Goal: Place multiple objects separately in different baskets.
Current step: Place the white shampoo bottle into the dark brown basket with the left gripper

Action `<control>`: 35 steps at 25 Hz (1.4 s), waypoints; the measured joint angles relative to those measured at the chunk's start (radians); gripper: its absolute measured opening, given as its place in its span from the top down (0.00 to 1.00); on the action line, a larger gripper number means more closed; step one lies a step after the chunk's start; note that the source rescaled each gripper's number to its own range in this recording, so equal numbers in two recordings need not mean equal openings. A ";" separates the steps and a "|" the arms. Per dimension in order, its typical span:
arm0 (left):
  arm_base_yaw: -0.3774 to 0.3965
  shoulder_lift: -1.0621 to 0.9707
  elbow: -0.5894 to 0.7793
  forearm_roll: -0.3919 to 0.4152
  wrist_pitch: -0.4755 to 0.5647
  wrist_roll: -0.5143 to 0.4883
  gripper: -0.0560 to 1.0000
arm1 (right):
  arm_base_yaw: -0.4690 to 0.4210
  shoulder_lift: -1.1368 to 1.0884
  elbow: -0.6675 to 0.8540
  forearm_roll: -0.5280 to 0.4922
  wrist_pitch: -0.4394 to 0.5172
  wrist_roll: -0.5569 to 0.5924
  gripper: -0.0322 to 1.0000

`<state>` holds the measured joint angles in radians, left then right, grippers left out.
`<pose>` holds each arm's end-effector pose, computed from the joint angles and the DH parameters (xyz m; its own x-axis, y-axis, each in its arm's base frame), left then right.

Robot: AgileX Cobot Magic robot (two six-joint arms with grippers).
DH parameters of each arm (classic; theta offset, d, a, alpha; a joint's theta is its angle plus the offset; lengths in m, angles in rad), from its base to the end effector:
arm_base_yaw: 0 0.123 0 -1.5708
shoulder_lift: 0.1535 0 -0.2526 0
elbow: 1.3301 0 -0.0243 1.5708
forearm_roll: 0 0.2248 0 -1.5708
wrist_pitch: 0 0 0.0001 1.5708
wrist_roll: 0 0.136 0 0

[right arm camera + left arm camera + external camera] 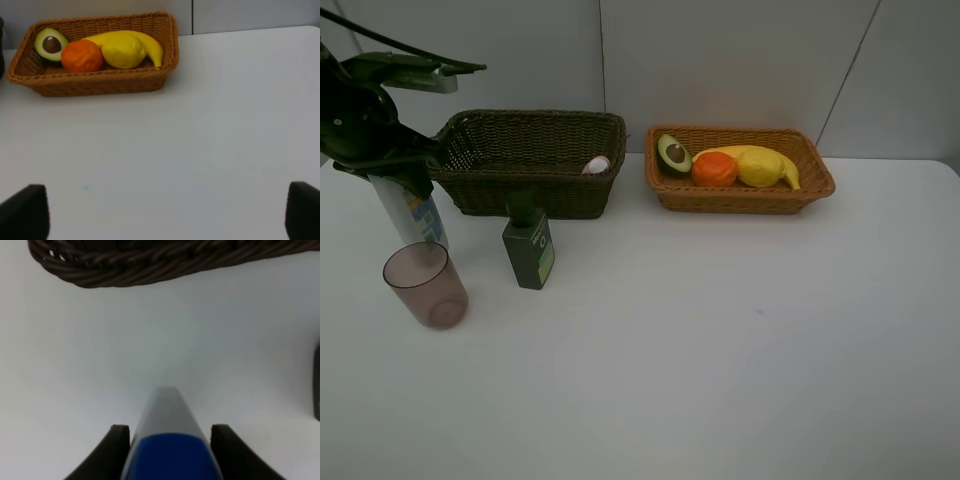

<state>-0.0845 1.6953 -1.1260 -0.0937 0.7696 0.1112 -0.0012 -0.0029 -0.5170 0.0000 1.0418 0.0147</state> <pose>0.3206 -0.0361 0.1544 -0.9400 0.1235 -0.3182 0.1460 0.9881 -0.0479 0.0443 -0.0001 0.2517 -0.4211 0.0152 -0.9069 0.0074 0.9999 0.0133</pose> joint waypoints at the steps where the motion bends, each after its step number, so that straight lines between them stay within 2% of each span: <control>1: 0.003 -0.008 -0.004 0.005 0.013 0.000 0.54 | 0.000 0.000 0.000 0.000 0.000 0.000 0.00; 7: 0.009 -0.037 -0.108 0.058 0.155 -0.017 0.54 | 0.000 0.000 0.000 0.000 0.000 0.000 0.00; 13: 0.009 -0.045 -0.294 0.083 0.329 -0.029 0.54 | 0.000 0.000 0.000 0.000 0.000 0.000 0.00; 18: 0.009 -0.045 -0.423 0.083 0.381 -0.022 0.54 | 0.000 0.000 0.000 0.000 0.000 0.000 0.00; 25: -0.027 -0.038 -0.514 0.056 0.293 -0.019 0.54 | 0.000 0.000 0.000 0.000 0.000 0.000 0.00; 35: -0.136 0.105 -0.518 0.028 -0.016 0.002 0.54 | 0.000 0.000 0.000 0.000 0.000 0.000 0.00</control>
<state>-0.2204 1.8005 -1.6442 -0.0657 0.7534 0.1132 -0.0012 -0.0029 -0.5170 0.0000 1.0418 0.0147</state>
